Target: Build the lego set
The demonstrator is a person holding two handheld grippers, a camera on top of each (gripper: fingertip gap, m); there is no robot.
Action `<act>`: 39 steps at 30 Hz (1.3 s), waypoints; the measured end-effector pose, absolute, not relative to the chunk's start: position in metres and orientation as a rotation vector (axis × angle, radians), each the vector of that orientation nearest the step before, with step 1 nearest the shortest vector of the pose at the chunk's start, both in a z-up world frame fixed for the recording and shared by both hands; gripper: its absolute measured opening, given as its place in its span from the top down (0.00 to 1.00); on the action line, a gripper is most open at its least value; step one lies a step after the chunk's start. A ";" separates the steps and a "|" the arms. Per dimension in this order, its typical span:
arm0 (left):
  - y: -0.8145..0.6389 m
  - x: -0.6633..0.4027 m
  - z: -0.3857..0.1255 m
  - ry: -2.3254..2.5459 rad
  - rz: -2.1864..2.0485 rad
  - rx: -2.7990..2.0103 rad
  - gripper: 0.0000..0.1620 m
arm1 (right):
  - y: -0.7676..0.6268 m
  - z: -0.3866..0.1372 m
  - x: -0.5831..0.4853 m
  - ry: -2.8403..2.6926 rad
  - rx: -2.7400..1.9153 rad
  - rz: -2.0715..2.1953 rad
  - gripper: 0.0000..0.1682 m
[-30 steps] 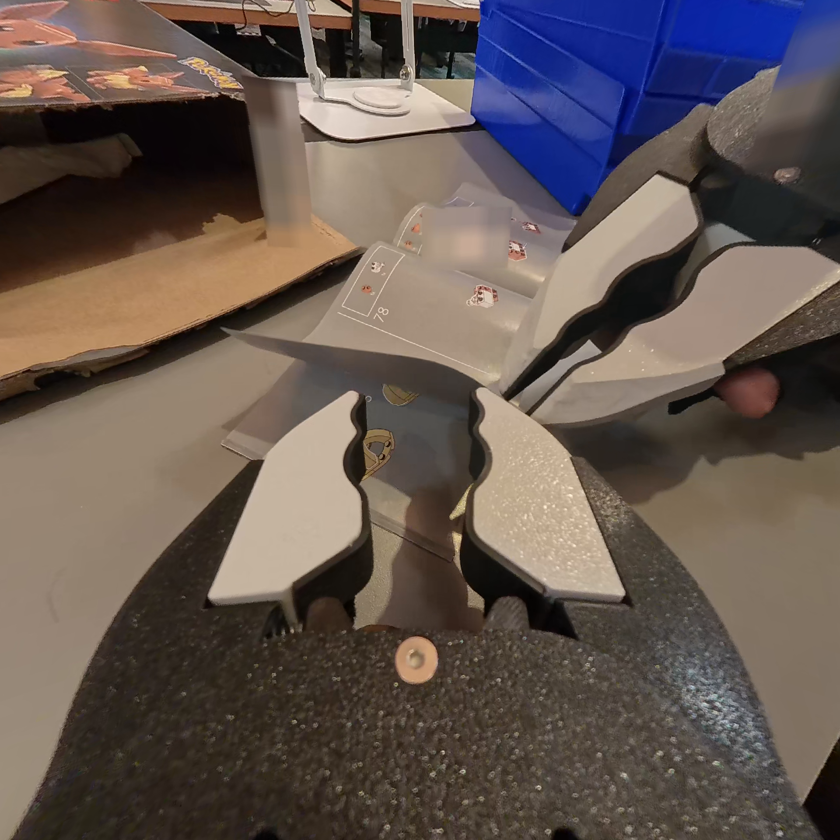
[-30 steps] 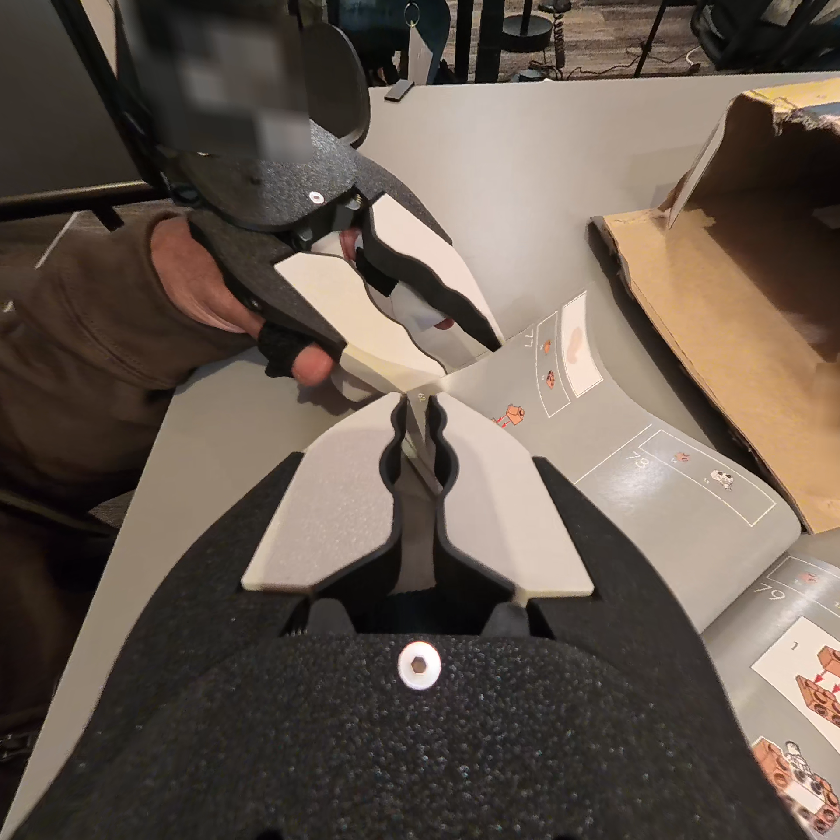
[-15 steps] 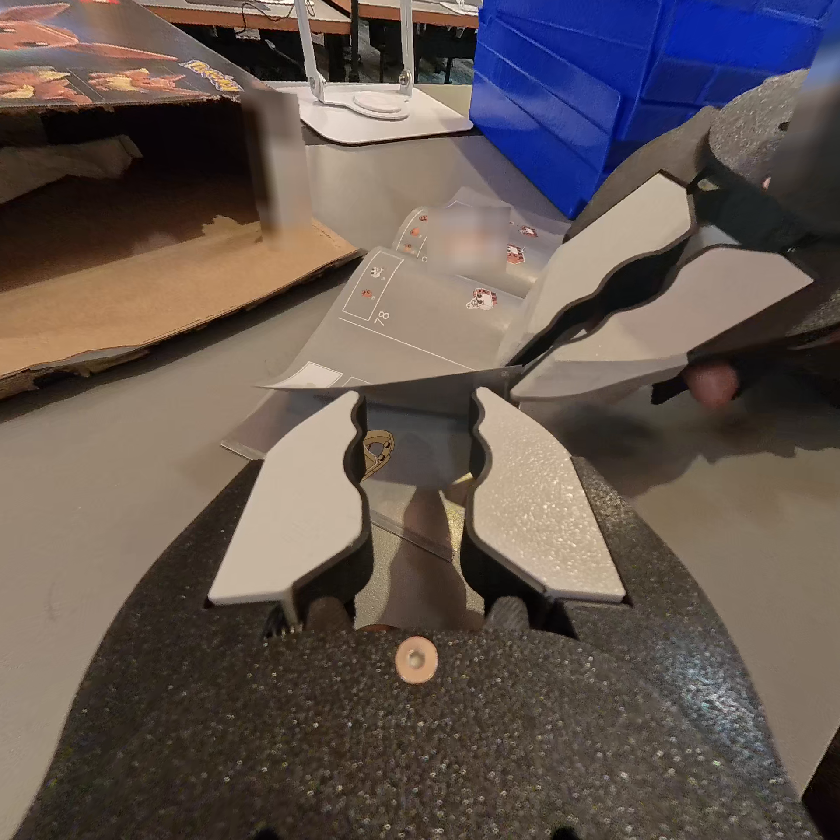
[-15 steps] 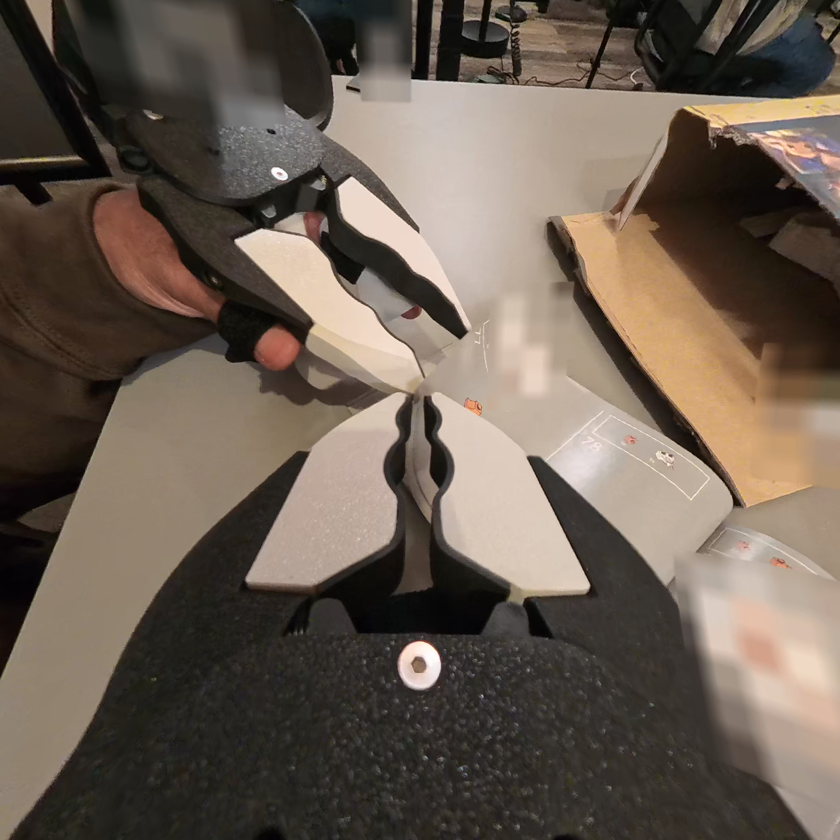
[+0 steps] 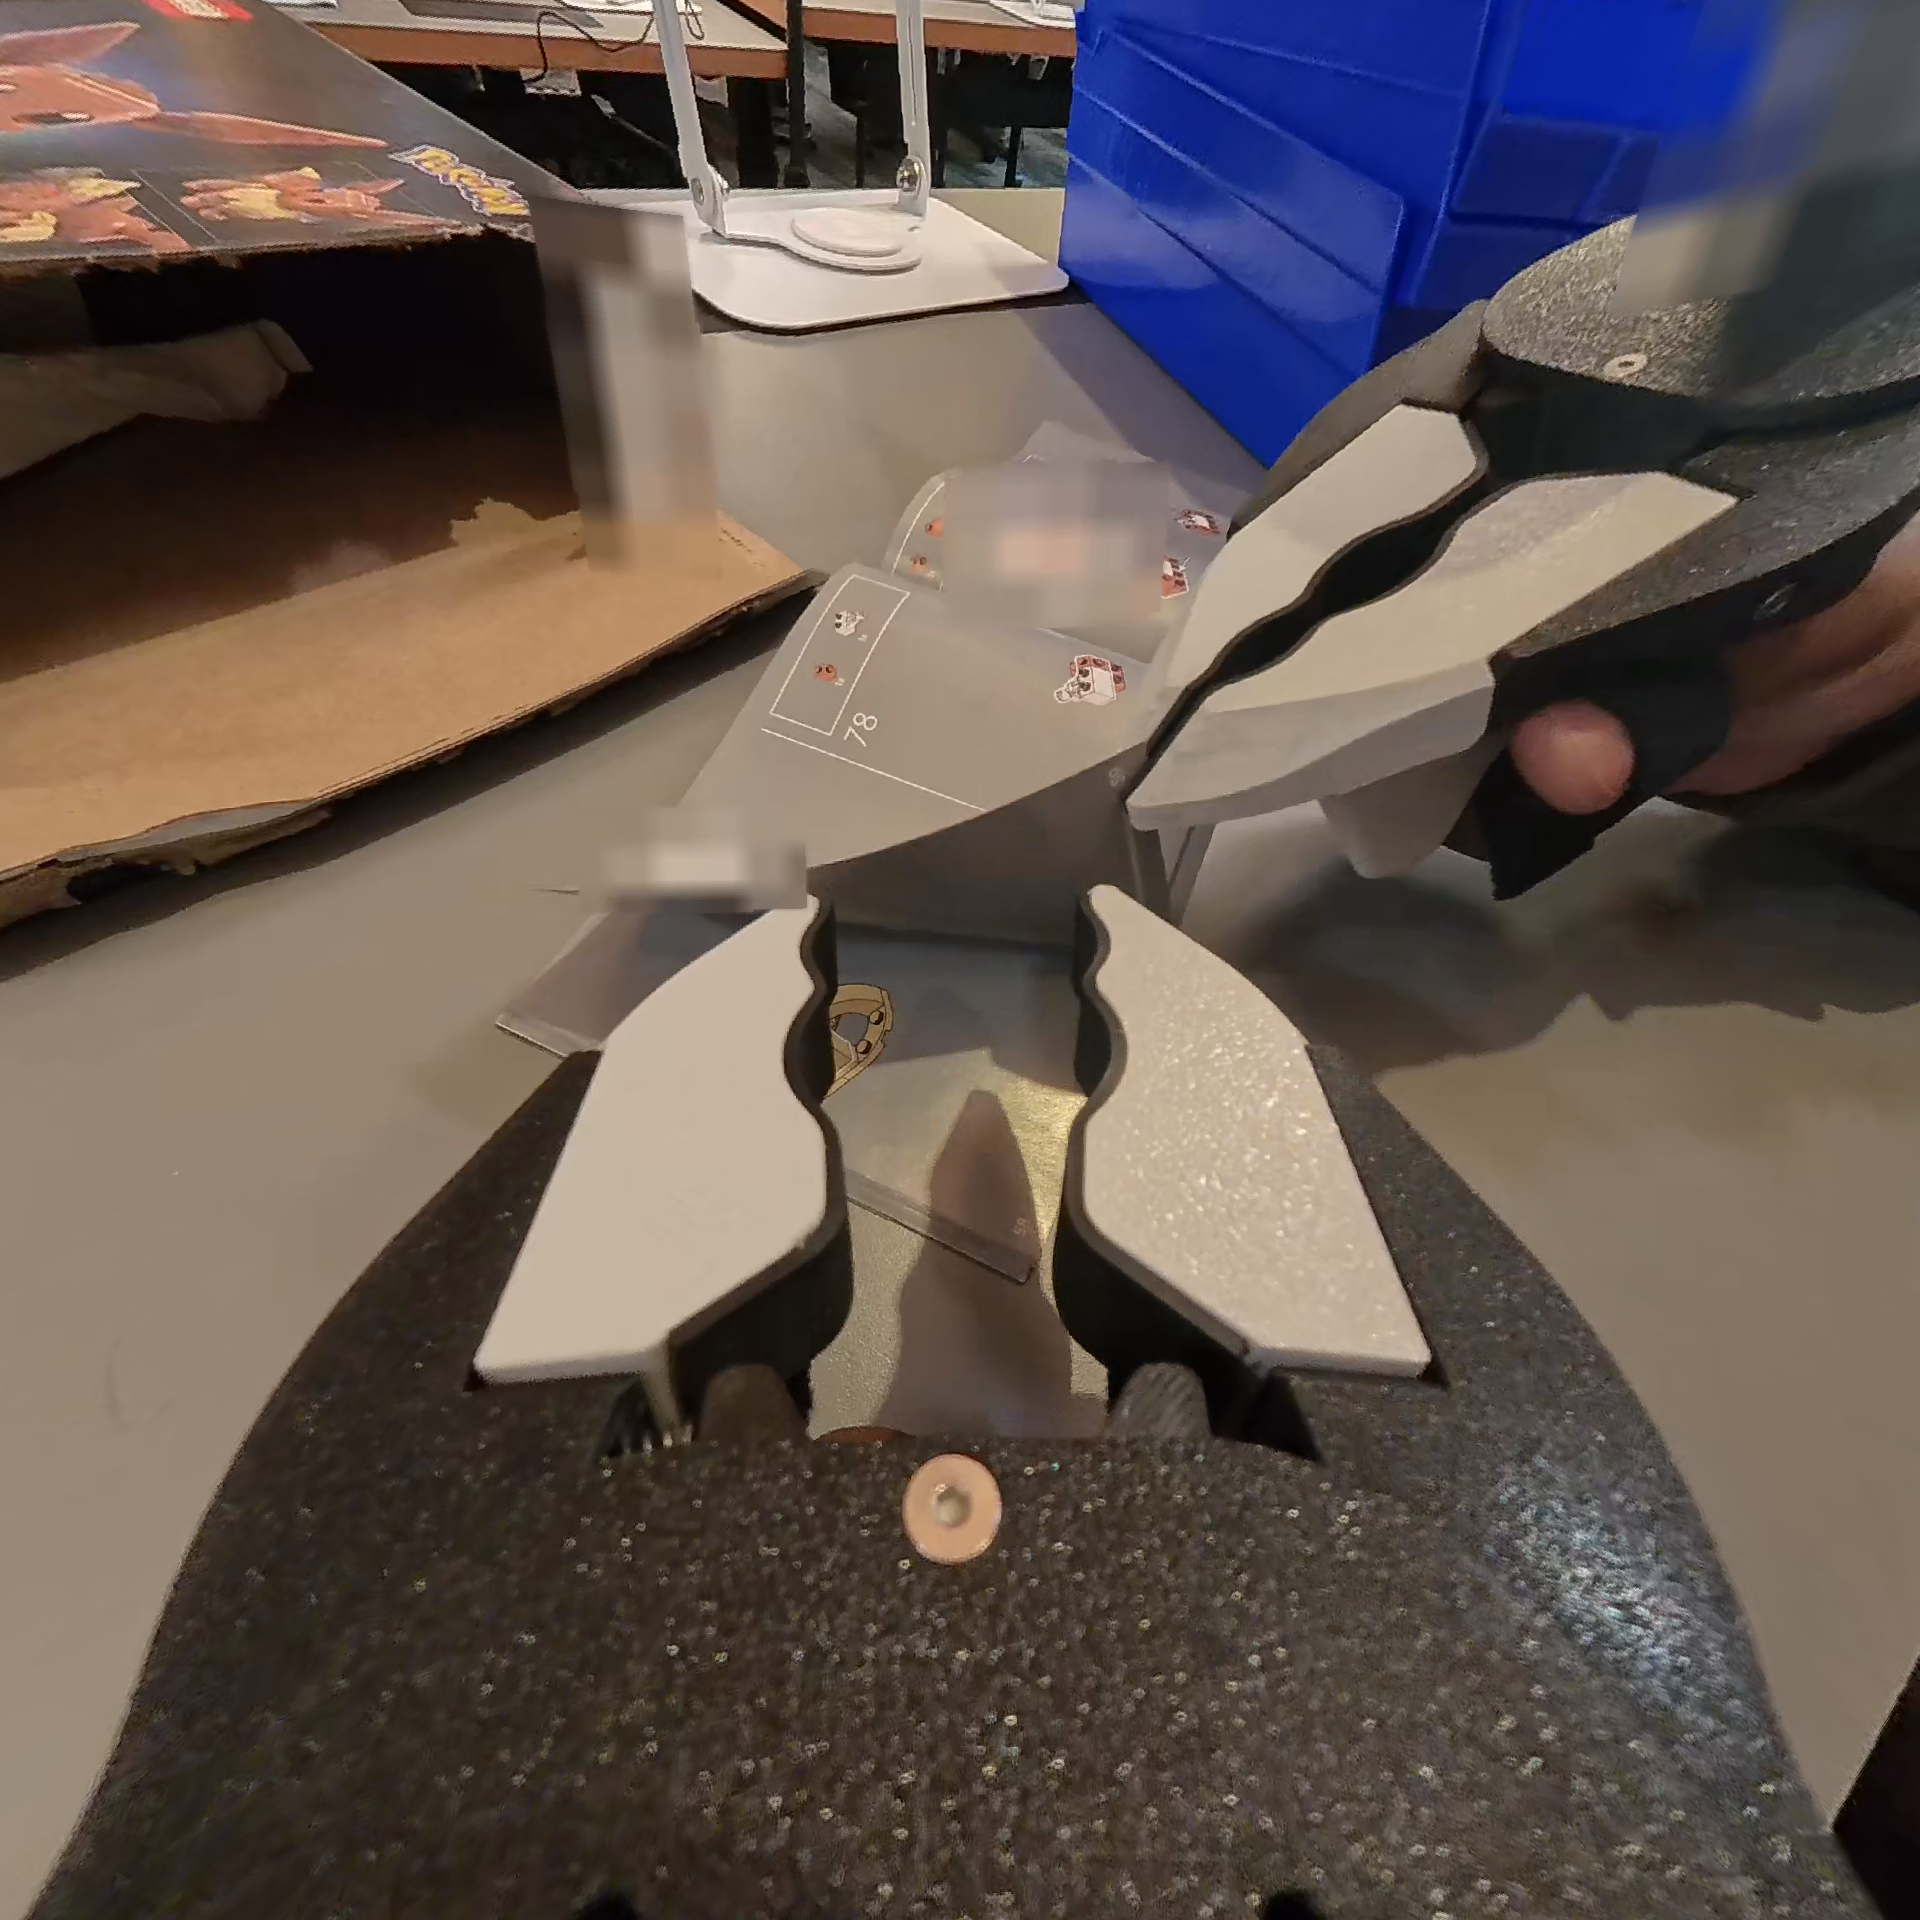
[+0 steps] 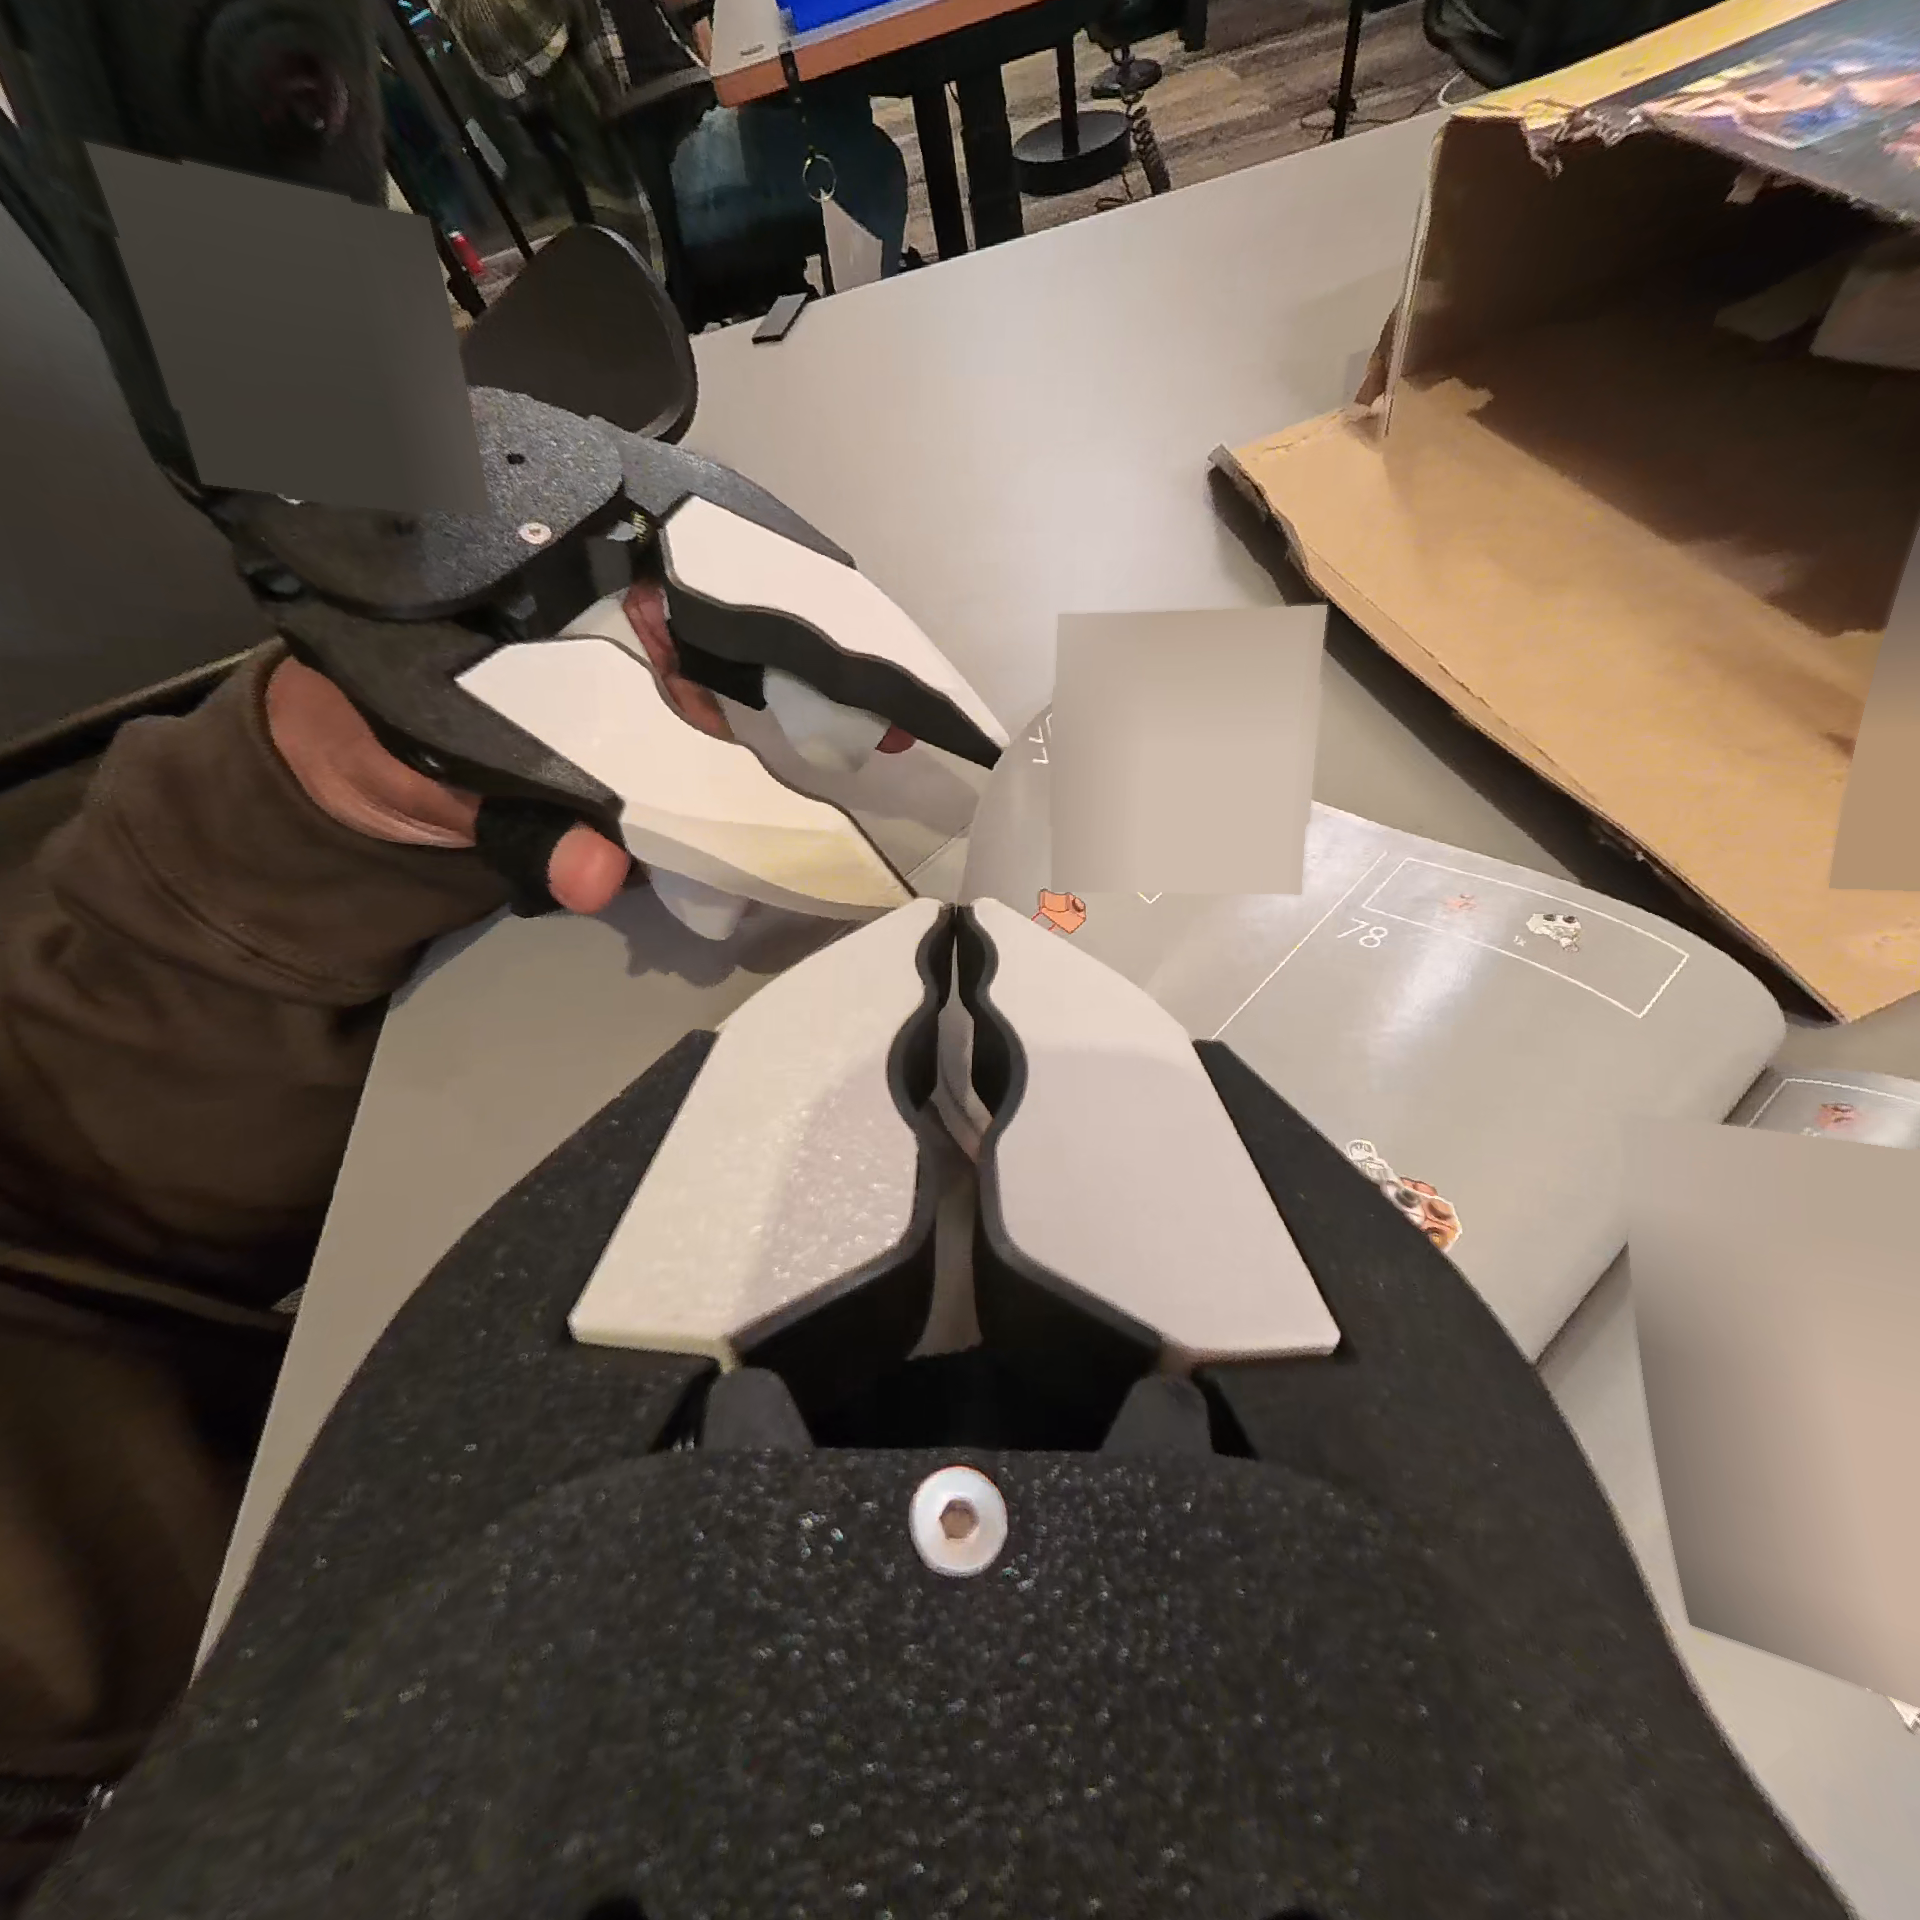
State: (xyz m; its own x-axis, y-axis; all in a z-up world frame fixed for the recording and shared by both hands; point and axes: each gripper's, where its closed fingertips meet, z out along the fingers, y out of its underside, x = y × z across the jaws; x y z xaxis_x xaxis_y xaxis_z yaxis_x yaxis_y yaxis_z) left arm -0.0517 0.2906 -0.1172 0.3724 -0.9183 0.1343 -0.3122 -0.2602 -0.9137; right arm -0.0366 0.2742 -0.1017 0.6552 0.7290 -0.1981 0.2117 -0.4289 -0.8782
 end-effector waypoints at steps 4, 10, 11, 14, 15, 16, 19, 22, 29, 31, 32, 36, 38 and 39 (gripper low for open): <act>0.291 -0.051 -0.120 1.091 -0.863 -1.785 0.73 | 0.272 -0.103 -0.039 -0.755 -1.962 0.715 0.99; 0.291 -0.050 -0.123 1.105 -0.826 -1.801 0.73 | 0.271 -0.111 -0.041 -0.870 -1.941 0.542 0.92; 0.291 -0.050 -0.124 1.110 -0.822 -1.801 0.73 | 0.271 -0.113 -0.042 -0.892 -1.936 0.510 0.91; 0.291 -0.050 -0.124 1.114 -0.815 -1.804 0.74 | 0.268 -0.117 -0.048 -0.953 -1.914 0.457 0.89; 0.291 -0.050 -0.124 1.113 -0.817 -1.805 0.74 | 0.265 -0.117 -0.050 -0.972 -1.901 0.451 0.89; 0.291 -0.050 -0.124 1.112 -0.821 -1.805 0.74 | 0.264 -0.117 -0.053 -0.989 -1.885 0.443 0.88; 0.290 -0.050 -0.124 1.110 -0.828 -1.803 0.74 | 0.262 -0.115 -0.056 -1.037 -1.834 0.376 0.85; 0.291 -0.050 -0.123 1.104 -0.832 -1.805 0.74 | 0.259 -0.111 -0.059 -1.066 -1.791 0.358 0.85; 0.292 -0.051 -0.123 1.092 -0.838 -1.809 0.74 | 0.255 -0.110 -0.063 -1.116 -1.741 0.295 0.85; 0.293 -0.051 -0.123 1.088 -0.838 -1.811 0.75 | 0.254 -0.109 -0.065 -1.129 -1.724 0.268 0.85; 0.293 -0.051 -0.123 1.088 -0.838 -1.812 0.75 | 0.253 -0.109 -0.065 -1.135 -1.716 0.256 0.85; 0.293 -0.051 -0.123 1.087 -0.835 -1.813 0.75 | 0.251 -0.107 -0.068 -1.141 -1.698 0.252 0.85; 0.293 -0.052 -0.123 1.087 -0.834 -1.814 0.75 | 0.249 -0.106 -0.070 -1.143 -1.691 0.262 0.85; 0.293 -0.052 -0.123 1.087 -0.834 -1.814 0.75 | 0.249 -0.105 -0.070 -1.144 -1.689 0.265 0.85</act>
State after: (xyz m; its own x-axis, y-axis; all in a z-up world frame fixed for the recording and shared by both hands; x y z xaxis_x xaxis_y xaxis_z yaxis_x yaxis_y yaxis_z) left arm -0.0515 0.2931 -0.1232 0.4020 -0.9081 0.1173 -0.3477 -0.2698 -0.8979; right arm -0.0702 0.2486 -0.1055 0.5220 0.7838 0.3364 0.5557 -0.0134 -0.8313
